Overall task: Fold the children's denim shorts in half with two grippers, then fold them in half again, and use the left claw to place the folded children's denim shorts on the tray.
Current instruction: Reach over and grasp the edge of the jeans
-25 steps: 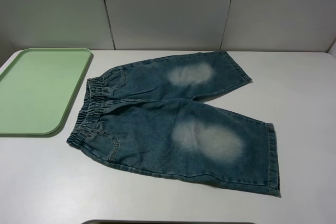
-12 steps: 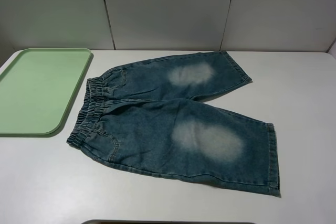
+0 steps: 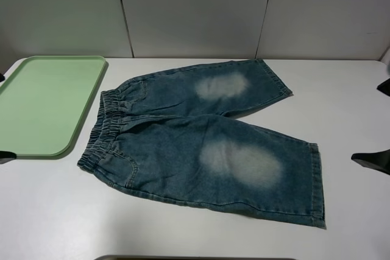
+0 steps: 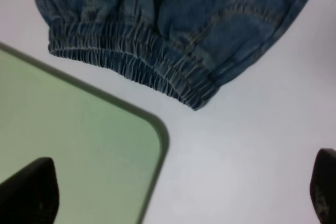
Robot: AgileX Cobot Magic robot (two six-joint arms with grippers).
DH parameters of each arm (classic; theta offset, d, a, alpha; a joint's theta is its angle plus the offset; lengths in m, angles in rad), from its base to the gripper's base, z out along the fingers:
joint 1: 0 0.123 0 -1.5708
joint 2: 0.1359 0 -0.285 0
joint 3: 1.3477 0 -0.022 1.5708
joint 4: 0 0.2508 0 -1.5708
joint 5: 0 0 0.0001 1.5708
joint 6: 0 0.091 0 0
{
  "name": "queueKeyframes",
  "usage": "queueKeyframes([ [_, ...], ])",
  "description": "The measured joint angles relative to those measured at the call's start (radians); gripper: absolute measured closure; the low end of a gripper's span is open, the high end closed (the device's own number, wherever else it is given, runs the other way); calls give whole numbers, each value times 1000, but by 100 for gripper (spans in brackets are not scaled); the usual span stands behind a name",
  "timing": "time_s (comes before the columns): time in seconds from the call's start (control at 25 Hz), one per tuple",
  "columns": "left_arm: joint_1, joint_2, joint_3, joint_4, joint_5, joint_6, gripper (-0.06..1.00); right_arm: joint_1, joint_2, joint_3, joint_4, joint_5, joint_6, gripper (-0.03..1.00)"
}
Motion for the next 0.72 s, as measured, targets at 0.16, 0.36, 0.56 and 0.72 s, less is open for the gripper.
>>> queueKeyframes([
  [0.16,0,120,0,41,-61,35,-1,67,100,97,-128,-65,0,27],
  [0.36,0,268,0,93,-105,39,-1,80,126,246,-218,-259,-1,27],
  [0.56,0,402,26,137,-191,40,-1,80,126,370,-267,-386,-3,27],
  [0.72,0,490,81,139,-310,53,-1,80,126,407,-289,-431,-4,27],
])
